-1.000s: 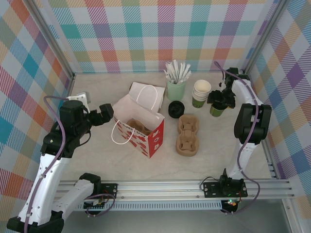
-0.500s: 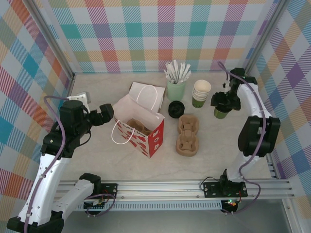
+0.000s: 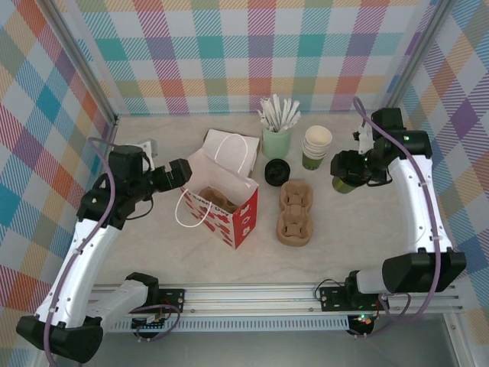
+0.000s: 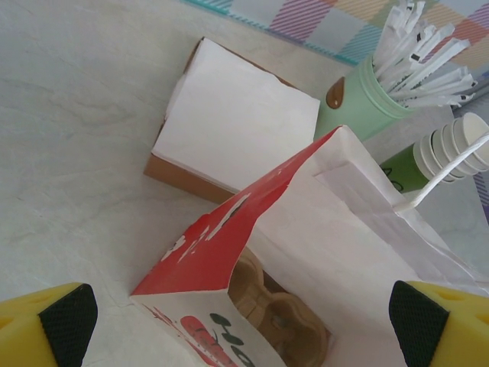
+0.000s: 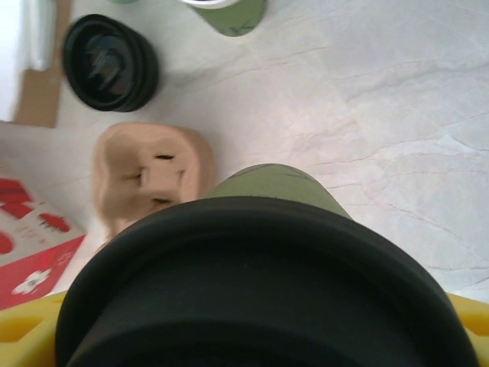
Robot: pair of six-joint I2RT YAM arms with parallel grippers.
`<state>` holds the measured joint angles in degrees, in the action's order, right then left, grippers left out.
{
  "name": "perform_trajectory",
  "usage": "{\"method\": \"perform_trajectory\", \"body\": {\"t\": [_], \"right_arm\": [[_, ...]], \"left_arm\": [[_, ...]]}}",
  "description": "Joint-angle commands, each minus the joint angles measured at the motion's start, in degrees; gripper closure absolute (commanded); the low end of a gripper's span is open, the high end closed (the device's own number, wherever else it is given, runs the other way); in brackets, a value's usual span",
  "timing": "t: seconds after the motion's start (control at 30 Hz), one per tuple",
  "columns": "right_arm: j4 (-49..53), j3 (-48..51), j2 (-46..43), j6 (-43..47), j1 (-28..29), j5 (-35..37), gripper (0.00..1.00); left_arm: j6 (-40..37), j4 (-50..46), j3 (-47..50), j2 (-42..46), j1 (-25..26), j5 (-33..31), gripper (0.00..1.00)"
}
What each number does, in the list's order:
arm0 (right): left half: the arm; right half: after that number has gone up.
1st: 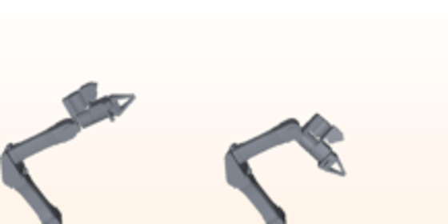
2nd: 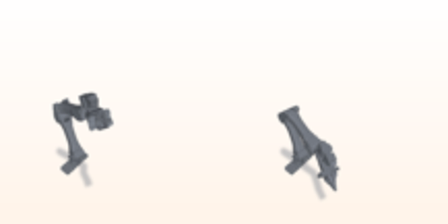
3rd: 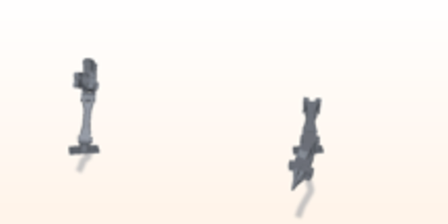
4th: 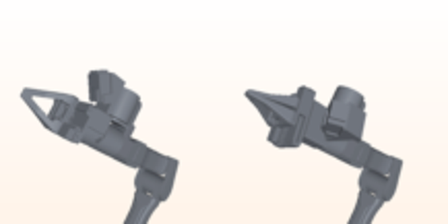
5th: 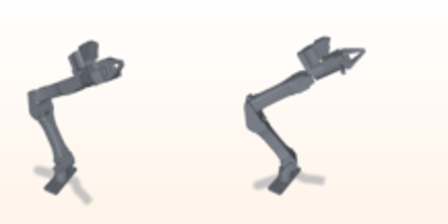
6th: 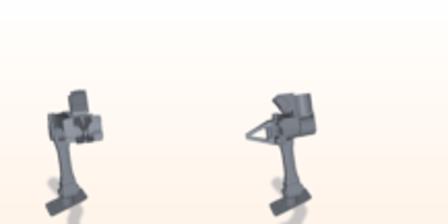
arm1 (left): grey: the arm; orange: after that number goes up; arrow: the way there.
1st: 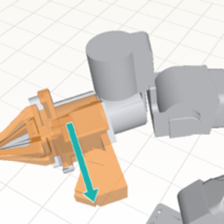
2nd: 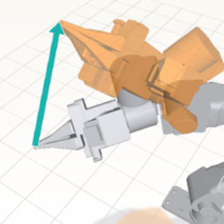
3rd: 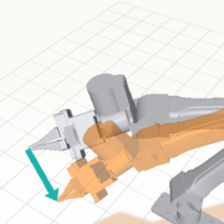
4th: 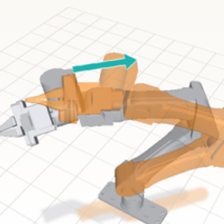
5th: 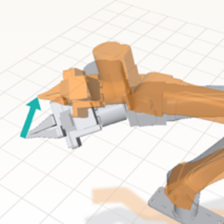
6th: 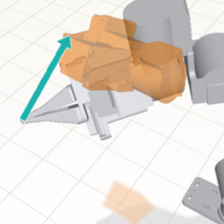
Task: Pack the takeout coffee
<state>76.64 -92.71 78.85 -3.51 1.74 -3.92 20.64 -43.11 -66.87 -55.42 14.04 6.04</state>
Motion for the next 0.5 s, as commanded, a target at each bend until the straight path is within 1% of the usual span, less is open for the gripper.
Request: {"method": "perform_trajectory", "body": {"t": [0.0, 0.2, 0.47], "right_arm": [[5.95, -6.69, -1.86, -3.38, 2.52, -4.16, 0.15], [9.73, -19.88, 1.51, -7.27, 11.91, -5.22, 0.16], [13.64, -41.23, 12.06, -10.7, 28.25, -2.33, 0.16]], "left_arm": [[0.8, 0.84, -2.12, -1.23, -0.68, 3.0, 0.01], [1.0, 0.44, -0.69, -2.42, -0.68, 1.74, 0.04], [1.72, 0.66, 0.61, -2.69, -0.68, 1.05, 0.1]]}}
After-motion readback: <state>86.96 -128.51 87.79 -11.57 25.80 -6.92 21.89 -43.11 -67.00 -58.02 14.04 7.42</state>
